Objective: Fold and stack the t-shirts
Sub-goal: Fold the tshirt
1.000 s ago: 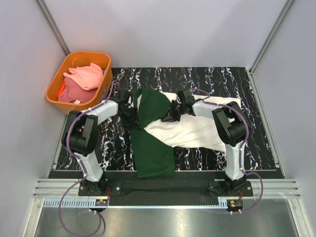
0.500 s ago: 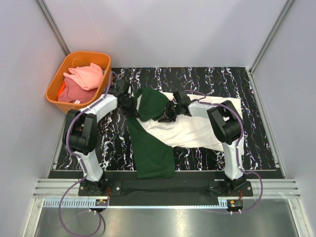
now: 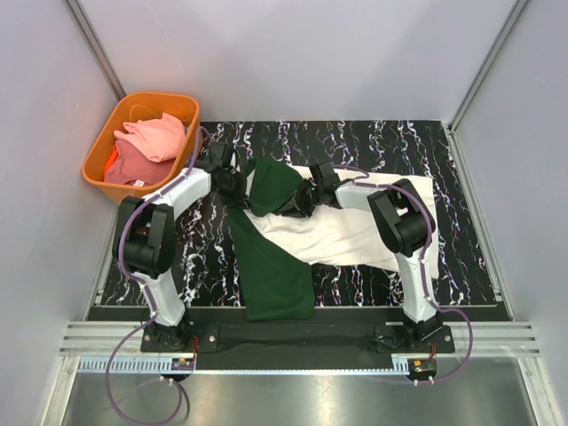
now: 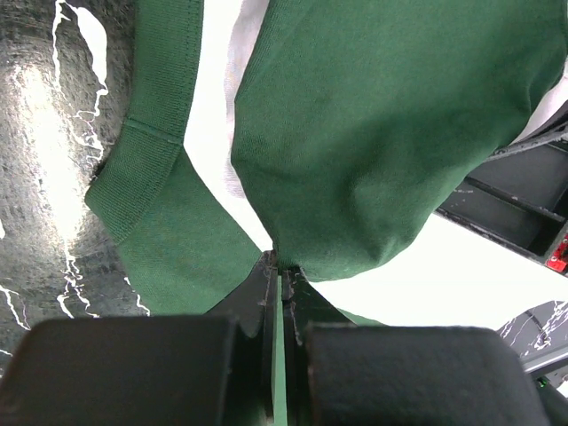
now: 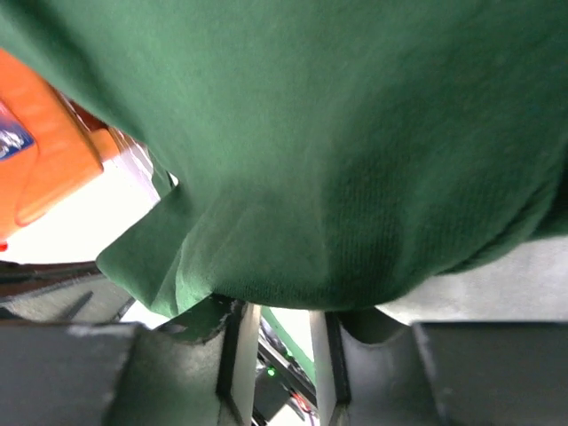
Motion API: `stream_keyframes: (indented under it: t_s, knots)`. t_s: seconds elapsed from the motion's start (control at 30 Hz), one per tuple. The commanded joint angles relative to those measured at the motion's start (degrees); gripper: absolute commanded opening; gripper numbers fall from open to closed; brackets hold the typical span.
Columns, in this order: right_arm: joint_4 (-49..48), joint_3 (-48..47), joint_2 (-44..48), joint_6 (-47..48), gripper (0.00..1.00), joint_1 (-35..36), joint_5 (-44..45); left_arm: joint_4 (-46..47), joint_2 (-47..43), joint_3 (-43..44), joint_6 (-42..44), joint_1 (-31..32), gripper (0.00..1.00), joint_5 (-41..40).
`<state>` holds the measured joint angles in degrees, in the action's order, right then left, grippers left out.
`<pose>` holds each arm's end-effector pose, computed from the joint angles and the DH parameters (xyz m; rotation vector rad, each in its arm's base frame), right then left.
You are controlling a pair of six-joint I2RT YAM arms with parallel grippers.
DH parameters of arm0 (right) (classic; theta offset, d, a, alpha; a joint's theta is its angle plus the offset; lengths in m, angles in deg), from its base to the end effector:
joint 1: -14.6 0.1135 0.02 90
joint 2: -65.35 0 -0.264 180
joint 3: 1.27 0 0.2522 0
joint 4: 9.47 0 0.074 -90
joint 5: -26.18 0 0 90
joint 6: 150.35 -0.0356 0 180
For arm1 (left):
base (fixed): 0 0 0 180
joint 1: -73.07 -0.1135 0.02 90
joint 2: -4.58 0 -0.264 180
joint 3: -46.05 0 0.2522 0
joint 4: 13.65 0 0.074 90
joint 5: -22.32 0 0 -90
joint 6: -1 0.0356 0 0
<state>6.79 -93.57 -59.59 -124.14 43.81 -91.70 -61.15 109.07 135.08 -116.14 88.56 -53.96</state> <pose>0.3872 0.2356 0.1144 0.5694 2.6851 1.2101 0.3625 -0.1092 0.2052 -0.1990 2.7306 -0.5459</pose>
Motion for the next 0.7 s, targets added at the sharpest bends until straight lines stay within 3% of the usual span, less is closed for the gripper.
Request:
stream_keyframes:
  t_s: [0.0, 0.17, 0.5, 0.67]
  knots:
    - [-2.0, -2.5, -1.4, -3.5, 0.30, 0.7, 2.6, 1.0, -0.4, 2.2, -0.6, -0.2, 0.00, -0.4]
    - [0.0, -3.8, 0.6, 0.2, 0.00, 0.8, 1.6, 0.4, -1.8, 1.8, 0.4, -0.2, 0.00, -1.4]
    - [15.3, -3.6, 8.9, 15.5, 0.00, 0.3, -9.6, -1.9, -4.6, -0.6, 0.2, -0.3, 0.00, -0.6]
    - [17.3, -0.7, 11.6, 19.0, 0.00, -1.6, -13.2, -2.7, -6.1, -2.2, -0.1, -0.3, 0.00, 0.3]
